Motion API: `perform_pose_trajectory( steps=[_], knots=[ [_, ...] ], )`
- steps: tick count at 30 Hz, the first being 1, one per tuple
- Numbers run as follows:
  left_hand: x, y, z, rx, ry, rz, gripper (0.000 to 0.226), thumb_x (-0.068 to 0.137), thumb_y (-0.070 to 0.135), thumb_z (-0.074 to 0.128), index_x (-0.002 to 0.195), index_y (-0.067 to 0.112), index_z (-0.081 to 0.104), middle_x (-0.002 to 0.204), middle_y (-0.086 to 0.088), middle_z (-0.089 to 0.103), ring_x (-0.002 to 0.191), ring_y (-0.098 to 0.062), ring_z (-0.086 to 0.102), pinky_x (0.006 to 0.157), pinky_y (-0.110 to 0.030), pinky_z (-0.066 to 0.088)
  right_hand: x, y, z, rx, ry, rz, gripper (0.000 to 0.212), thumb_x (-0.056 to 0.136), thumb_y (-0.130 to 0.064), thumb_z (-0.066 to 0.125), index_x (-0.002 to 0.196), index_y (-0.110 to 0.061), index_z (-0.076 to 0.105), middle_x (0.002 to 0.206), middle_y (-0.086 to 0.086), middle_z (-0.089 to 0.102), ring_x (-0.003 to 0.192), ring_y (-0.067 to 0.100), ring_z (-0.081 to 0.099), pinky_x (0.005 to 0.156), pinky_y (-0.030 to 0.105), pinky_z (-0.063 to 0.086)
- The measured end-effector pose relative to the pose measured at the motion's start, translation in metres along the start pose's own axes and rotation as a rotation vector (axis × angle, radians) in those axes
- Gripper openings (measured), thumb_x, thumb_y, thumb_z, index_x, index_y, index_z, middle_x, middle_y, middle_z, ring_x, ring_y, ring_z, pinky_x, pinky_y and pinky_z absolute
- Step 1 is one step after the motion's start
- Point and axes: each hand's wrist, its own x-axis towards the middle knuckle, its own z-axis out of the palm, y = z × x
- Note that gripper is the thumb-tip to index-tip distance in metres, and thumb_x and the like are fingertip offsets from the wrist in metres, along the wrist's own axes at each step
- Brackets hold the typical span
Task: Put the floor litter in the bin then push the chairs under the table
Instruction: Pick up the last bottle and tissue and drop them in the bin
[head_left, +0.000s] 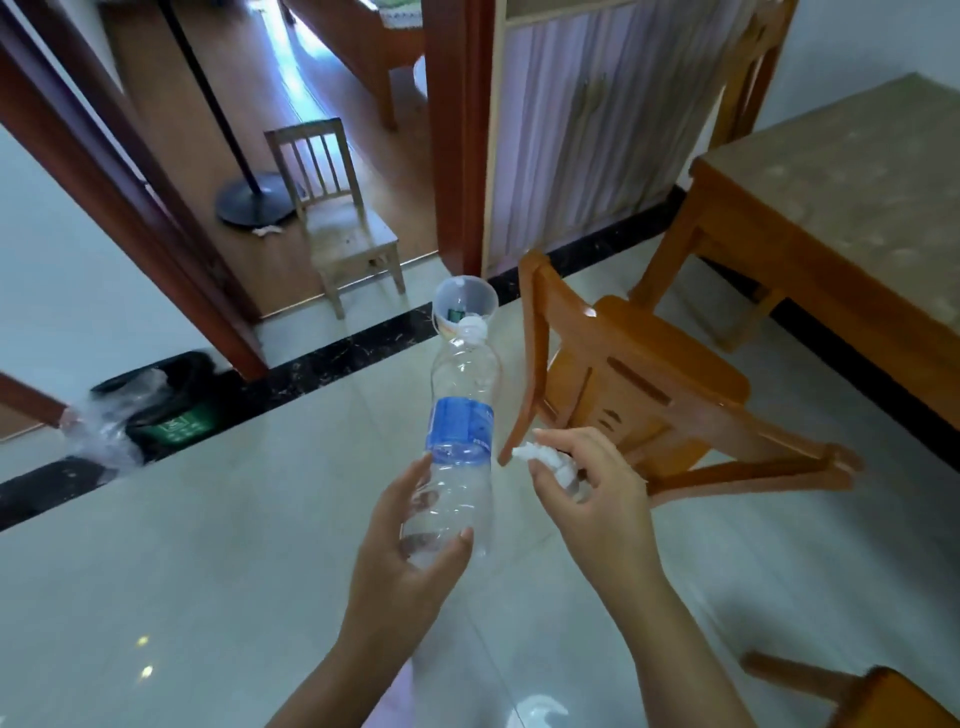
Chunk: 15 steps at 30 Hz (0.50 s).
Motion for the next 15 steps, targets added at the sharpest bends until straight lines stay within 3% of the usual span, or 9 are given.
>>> perform_pose_trajectory(
  steps=[7, 12, 15],
  knots=[
    [0.113, -0.015, -0.077, 0.018, 0.074, 0.004, 0.058, 0.07, 0.021, 0.069, 0.119, 0.042, 0.046, 0.115, 0.008, 0.057, 0.102, 0.003, 0.053, 0.072, -0.013, 0.049, 0.091, -0.049, 0.1, -0.007, -0.028, -0.053, 0.018, 0.081, -0.012, 0.066, 0.095, -0.021, 0.065, 0.087, -0.018, 0.058, 0.085, -0.01, 0.052, 0.067, 0.0, 0.037],
    [0.195, -0.021, -0.117, 0.028, 0.033, 0.003, 0.061, 0.076, 0.014, 0.072, 0.12, 0.046, 0.043, 0.115, 0.015, 0.053, 0.104, 0.003, 0.052, 0.076, -0.02, 0.049, 0.156, -0.075, 0.154, -0.008, 0.0, -0.057, 0.019, 0.08, -0.007, 0.066, 0.096, -0.019, 0.066, 0.087, -0.014, 0.059, 0.084, -0.008, 0.053, 0.069, 0.004, 0.038],
    [0.242, -0.021, -0.129, 0.043, 0.011, 0.017, 0.059, 0.07, 0.028, 0.067, 0.119, 0.049, 0.041, 0.114, 0.022, 0.051, 0.102, 0.007, 0.05, 0.076, -0.019, 0.049, 0.191, -0.078, 0.175, -0.003, -0.005, -0.03, 0.02, 0.081, -0.007, 0.065, 0.097, -0.018, 0.066, 0.088, -0.013, 0.059, 0.086, -0.009, 0.052, 0.07, 0.002, 0.037]
  ],
)
